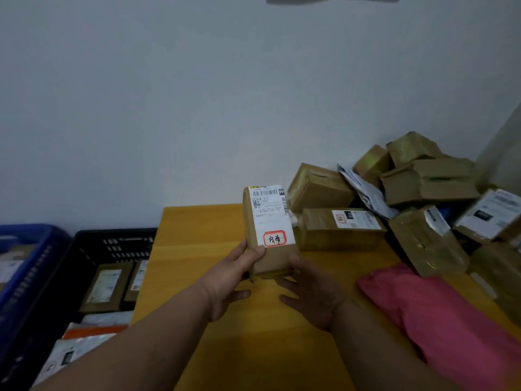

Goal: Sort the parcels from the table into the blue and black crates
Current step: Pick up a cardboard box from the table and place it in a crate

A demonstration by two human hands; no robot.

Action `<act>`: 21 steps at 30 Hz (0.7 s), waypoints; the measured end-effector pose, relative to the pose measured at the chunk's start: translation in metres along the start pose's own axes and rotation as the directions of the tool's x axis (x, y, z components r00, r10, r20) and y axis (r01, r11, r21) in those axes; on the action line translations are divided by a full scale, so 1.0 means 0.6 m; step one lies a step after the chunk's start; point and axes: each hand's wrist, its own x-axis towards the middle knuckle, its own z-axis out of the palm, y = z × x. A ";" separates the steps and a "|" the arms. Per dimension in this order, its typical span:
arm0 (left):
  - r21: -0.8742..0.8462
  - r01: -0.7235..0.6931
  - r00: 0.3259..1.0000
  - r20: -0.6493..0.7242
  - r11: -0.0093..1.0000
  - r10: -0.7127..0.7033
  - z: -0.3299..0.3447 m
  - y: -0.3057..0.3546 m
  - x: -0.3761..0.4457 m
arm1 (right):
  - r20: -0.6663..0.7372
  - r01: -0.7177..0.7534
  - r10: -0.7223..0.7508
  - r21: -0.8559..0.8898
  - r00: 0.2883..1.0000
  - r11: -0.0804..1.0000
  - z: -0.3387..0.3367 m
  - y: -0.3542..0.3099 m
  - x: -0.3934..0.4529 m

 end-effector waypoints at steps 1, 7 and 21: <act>-0.008 -0.009 1.000 -0.024 1.000 0.009 -0.014 -0.002 -0.004 | 0.023 -0.009 0.010 -0.025 1.000 1.000 0.011 0.002 0.008; -0.089 -0.026 0.987 -0.163 0.996 0.011 -0.110 -0.040 -0.040 | 0.098 -0.081 0.101 -0.196 0.990 0.977 0.101 0.034 0.051; -0.130 0.000 0.939 -0.342 0.991 -0.045 -0.551 -0.145 -0.217 | 0.210 -0.165 0.238 -0.315 0.948 0.935 0.540 0.215 0.136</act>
